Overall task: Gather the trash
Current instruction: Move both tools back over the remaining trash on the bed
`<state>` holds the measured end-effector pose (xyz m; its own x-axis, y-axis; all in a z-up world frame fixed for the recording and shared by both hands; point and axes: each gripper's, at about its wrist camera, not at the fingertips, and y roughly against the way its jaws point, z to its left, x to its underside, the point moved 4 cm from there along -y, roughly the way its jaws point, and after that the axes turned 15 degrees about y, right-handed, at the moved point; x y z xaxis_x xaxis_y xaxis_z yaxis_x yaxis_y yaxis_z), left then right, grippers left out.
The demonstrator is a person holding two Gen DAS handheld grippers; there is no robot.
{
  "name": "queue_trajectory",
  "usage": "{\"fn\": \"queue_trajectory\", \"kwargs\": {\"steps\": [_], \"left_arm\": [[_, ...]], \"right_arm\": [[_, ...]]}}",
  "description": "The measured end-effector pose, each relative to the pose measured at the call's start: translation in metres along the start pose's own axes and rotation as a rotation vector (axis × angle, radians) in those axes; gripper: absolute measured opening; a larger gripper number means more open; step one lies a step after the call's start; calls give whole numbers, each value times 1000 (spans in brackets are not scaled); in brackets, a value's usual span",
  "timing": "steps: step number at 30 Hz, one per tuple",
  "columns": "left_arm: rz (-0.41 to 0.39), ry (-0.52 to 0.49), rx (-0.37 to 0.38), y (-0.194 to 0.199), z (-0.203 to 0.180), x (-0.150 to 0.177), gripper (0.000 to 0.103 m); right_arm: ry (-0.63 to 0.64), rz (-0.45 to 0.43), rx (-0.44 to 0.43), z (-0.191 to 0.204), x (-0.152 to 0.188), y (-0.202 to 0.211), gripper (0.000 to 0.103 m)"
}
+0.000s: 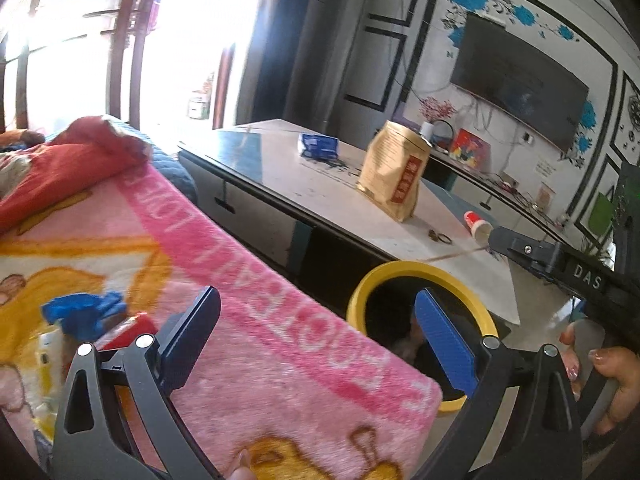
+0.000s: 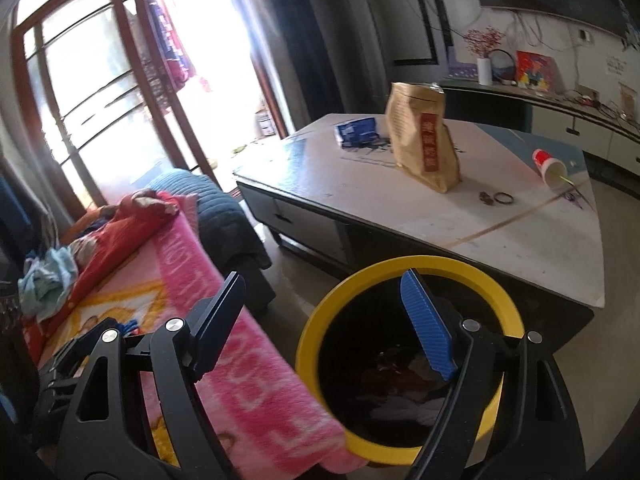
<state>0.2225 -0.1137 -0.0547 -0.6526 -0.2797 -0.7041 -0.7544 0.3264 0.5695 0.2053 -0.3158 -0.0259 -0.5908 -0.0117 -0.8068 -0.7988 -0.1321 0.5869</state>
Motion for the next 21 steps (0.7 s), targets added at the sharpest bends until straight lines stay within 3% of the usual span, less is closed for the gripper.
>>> {"fn": "queue_trajectory", "kwargs": {"steps": [21], "left_arm": [[-106,101,-124,57,84,-18,95]], "right_arm": [[143,32,-141,103,2,-11,74]]}}
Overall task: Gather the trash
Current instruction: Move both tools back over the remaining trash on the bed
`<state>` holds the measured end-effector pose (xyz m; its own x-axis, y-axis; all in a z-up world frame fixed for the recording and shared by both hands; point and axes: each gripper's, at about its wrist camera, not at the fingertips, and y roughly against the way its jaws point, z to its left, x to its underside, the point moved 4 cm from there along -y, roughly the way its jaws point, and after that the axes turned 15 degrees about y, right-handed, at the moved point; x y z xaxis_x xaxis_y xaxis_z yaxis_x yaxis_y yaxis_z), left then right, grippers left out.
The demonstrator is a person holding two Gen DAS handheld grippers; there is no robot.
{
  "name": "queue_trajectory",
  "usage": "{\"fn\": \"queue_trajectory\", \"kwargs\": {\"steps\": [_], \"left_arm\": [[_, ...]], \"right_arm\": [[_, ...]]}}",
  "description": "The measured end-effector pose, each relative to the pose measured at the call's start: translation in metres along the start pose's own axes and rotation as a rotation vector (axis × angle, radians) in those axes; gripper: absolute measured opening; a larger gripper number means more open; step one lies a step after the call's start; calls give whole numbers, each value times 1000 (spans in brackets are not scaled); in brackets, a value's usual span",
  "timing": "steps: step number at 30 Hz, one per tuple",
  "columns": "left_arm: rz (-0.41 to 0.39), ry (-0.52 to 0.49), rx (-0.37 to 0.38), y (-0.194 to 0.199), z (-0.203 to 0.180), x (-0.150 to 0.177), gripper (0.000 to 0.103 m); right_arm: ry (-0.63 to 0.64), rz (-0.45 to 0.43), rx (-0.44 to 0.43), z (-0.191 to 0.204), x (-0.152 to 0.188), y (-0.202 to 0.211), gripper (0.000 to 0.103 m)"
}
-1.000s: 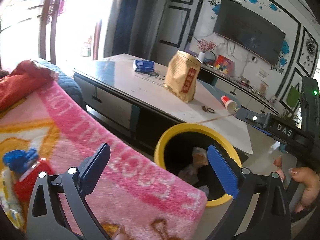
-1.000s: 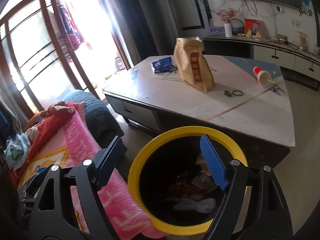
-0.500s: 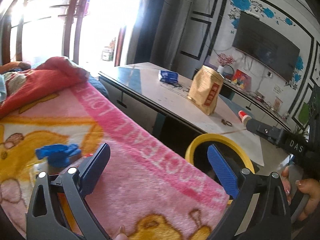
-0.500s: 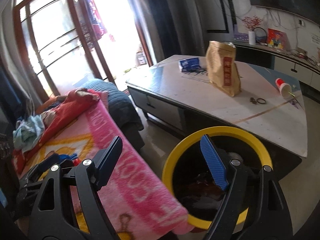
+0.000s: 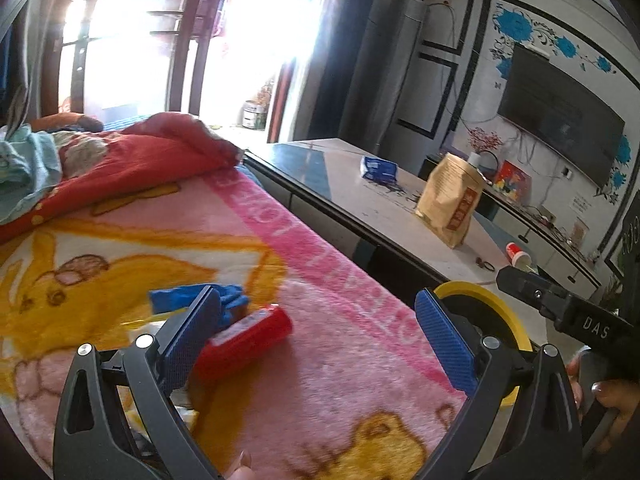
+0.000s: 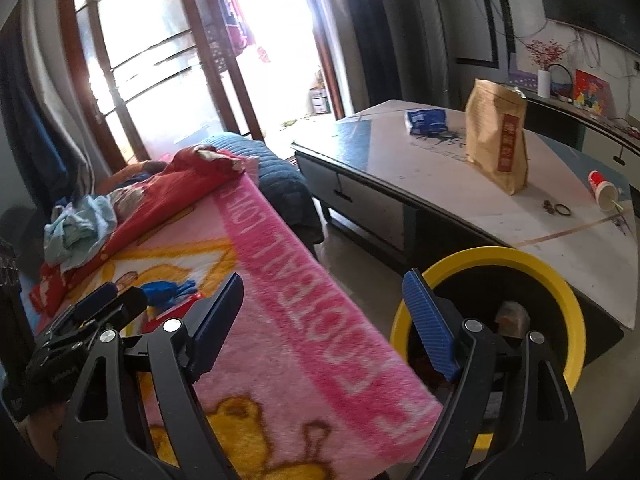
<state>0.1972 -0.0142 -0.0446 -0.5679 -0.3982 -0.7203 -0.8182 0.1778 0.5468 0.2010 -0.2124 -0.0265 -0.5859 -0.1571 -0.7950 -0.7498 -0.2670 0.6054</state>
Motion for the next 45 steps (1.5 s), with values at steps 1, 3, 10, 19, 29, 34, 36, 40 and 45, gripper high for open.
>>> {"fn": "queue_trajectory", "kwargs": {"steps": [1,3,10,19,29,34,36,40,45], "left_arm": [[-3,5,-5,2,3,-1,95],[-12,18,-17,5,12,-4,95],[-29,48,-61,16,42,-10,95],[-26,87,-130,30,92,-11,95],[4,125,-170,39,137,-3,95],[38,125,-143,40,146,4,95],[56,118,-132,37,146,7,94],[89,107,-108,31,144,12,94],[135,95,-81,19,139,22,89]], "right_arm": [[5,2,-8,4,-1,-2,74],[15,4,-20,12,-3,-4,74],[50,17,-74,45,-8,-16,74],[82,51,-136,87,-14,-42,74],[124,107,-173,126,-15,-75,74],[132,160,-165,138,-7,-96,74],[127,183,-163,141,-4,-105,74],[116,214,-170,145,0,-118,74],[98,257,-170,149,5,-132,74]]}}
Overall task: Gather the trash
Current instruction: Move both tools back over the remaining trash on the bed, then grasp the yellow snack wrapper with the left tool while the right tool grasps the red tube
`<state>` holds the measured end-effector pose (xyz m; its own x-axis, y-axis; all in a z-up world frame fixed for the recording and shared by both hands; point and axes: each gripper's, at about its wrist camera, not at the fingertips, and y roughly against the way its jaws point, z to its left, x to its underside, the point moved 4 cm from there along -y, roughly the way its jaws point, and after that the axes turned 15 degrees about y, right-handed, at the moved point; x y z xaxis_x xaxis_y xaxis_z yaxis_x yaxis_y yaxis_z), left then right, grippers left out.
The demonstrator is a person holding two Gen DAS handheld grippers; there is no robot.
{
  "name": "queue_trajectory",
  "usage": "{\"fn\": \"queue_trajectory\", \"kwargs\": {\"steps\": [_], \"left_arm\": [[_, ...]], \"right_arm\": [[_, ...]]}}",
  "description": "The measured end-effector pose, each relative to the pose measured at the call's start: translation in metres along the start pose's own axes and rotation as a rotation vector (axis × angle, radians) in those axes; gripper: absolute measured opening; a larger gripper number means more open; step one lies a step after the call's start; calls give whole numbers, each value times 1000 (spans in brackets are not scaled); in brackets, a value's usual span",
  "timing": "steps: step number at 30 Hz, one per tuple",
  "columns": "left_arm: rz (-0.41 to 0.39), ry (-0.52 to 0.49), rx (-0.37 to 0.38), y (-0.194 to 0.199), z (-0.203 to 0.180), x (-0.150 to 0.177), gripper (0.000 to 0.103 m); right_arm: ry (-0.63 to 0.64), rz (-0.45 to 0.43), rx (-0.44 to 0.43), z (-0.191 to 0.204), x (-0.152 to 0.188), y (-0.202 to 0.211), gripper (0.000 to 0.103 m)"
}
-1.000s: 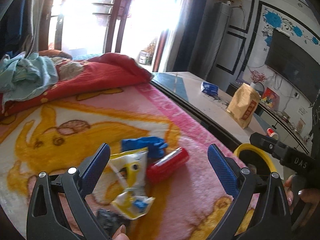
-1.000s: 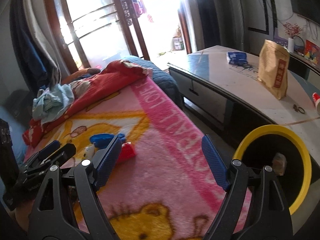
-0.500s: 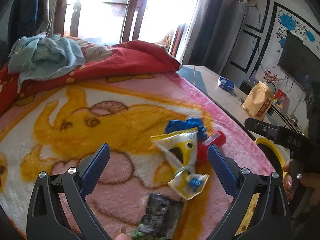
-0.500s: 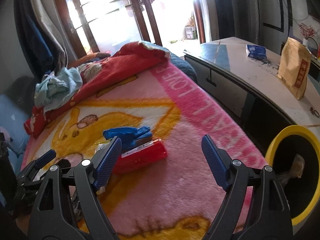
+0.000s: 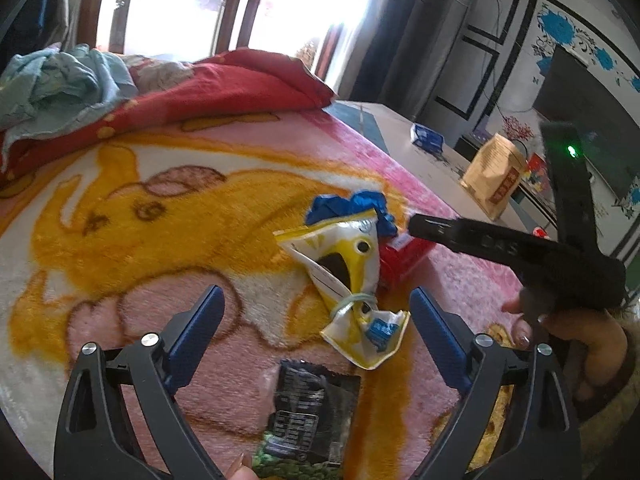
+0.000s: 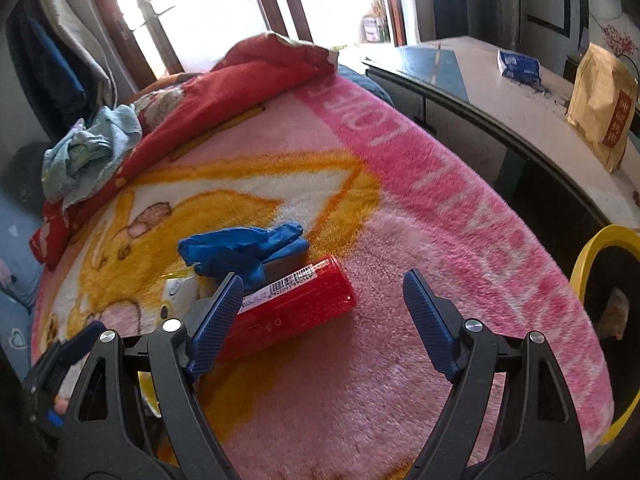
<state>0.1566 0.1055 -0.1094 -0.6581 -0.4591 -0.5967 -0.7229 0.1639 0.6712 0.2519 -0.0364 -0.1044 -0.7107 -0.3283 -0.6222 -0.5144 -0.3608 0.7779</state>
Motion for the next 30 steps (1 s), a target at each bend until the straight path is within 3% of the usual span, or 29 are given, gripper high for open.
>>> {"fn": "queue_trajectory", "kwargs": {"steps": [7,20,30], "left_arm": [[54,-27,0,-18,-6,10,76],[137,-26,56,-35,-22,18,44],[156,-36,44,-37,-33,21,34]], "right_arm": [[-84,52,-113,6,7,-24,68],[-142,-13,-156,-8,11,-4,40],[-119,-93,-136,-25,9,30,30]]}}
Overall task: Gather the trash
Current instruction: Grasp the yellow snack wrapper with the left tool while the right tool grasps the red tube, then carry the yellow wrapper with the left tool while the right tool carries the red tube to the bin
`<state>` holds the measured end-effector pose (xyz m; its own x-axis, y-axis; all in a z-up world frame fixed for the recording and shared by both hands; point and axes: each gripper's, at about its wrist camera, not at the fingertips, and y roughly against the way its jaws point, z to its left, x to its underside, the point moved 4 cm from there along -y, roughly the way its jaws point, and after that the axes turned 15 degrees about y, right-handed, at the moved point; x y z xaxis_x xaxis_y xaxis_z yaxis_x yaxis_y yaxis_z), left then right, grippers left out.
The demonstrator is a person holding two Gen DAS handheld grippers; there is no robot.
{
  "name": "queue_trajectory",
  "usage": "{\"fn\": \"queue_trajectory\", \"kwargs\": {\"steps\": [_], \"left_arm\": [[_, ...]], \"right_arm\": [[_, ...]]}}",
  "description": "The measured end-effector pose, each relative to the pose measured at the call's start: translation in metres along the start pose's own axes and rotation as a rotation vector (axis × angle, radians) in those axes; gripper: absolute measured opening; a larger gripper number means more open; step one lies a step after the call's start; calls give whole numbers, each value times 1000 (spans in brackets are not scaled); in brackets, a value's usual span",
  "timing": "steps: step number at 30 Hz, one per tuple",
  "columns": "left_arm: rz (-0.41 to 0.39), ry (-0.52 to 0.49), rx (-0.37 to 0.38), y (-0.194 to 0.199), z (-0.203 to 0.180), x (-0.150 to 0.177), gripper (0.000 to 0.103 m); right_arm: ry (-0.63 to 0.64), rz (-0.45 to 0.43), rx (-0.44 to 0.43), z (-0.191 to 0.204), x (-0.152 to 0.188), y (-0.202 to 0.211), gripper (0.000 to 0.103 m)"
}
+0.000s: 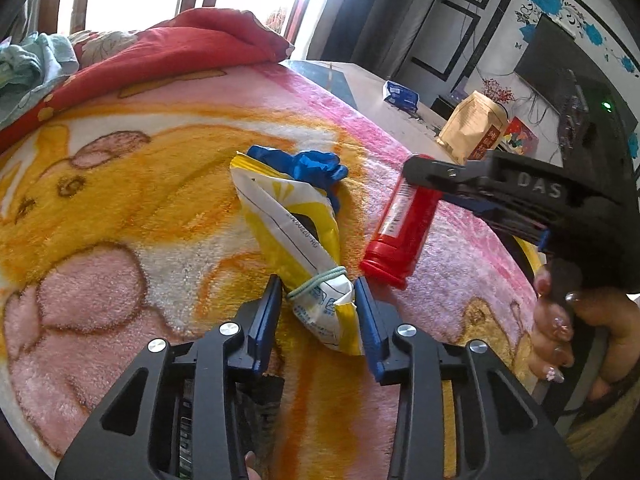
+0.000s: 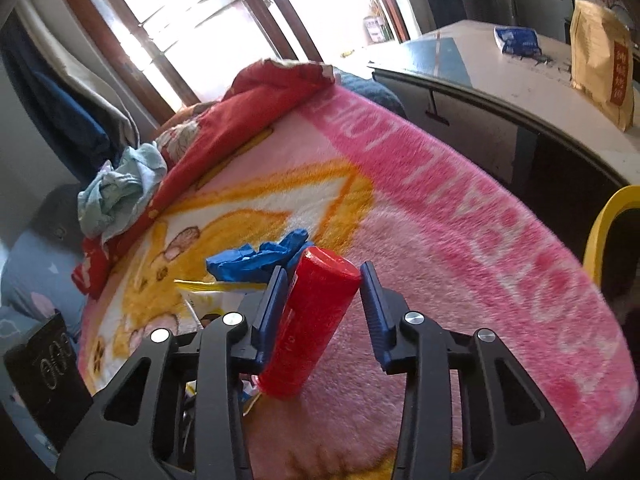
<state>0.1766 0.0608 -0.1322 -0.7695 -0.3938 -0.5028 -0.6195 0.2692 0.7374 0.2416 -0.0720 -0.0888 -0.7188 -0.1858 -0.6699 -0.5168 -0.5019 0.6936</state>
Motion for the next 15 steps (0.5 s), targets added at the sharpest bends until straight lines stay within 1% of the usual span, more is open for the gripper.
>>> {"fn": "queue_trajectory", "kwargs": {"steps": [5,12,15], "left_arm": [[-8,17,13,6,-4,1,32],[-44,-11,39,23,-22,3,32],[-54,-29,51,27,-33,2,32]], "right_arm": [[-3,-29,4,-7,-1,16,29],[-2,-70,9,-14,-2,38,28],[11,-92,25,-17,-4,49,28]]}}
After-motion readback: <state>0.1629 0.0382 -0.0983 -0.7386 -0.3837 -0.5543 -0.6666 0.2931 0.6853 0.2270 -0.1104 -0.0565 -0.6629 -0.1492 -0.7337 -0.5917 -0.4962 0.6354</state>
